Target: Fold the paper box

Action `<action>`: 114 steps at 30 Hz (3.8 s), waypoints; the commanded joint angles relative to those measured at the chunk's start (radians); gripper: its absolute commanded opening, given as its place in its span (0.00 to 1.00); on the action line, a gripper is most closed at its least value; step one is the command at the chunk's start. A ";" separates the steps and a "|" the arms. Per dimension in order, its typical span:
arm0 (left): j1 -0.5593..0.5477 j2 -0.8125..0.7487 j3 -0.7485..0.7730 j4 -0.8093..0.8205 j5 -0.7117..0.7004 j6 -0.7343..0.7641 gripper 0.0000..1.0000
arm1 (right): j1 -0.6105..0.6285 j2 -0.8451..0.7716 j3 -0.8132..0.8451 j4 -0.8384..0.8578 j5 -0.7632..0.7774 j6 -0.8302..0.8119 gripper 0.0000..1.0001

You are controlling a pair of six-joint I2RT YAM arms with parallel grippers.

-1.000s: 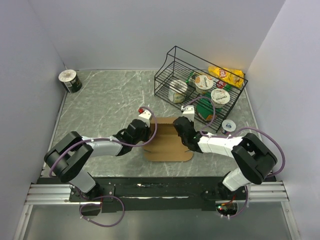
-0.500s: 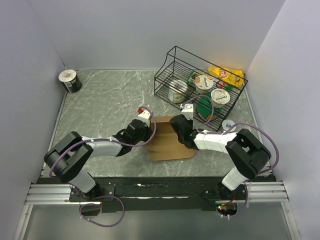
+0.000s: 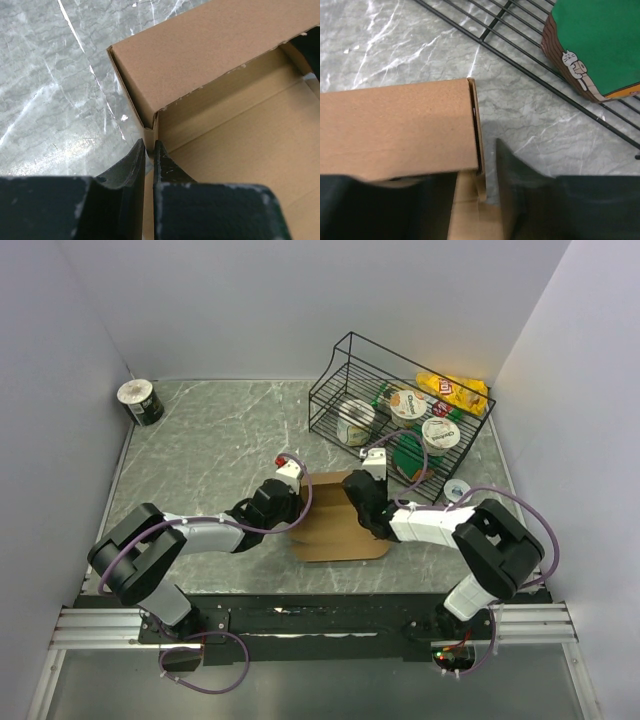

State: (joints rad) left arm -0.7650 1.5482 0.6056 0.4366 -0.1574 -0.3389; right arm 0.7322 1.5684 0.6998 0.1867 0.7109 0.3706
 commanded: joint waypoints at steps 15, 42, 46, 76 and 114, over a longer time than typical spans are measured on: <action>0.069 -0.025 0.186 -0.274 0.084 0.079 0.04 | 0.059 -0.419 -0.059 -0.225 -0.293 -0.166 0.94; 0.151 -0.214 0.096 -0.314 0.300 0.130 0.80 | -0.028 -0.320 0.178 -0.383 -0.732 -0.421 1.00; 0.207 -0.250 0.004 -0.184 0.413 0.130 0.89 | -0.030 -0.295 0.165 -0.351 -0.662 -0.482 1.00; 0.621 0.125 0.046 0.332 0.963 -0.005 0.81 | -0.182 0.047 0.484 -0.599 -1.079 -0.687 1.00; 0.454 0.154 0.104 0.406 0.802 -0.105 0.91 | -0.129 0.130 0.438 -0.555 -0.877 -0.697 0.69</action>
State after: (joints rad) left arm -0.2844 1.7042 0.6579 0.8837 0.6773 -0.5018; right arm 0.5915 1.7046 1.1564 -0.4072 -0.2138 -0.3267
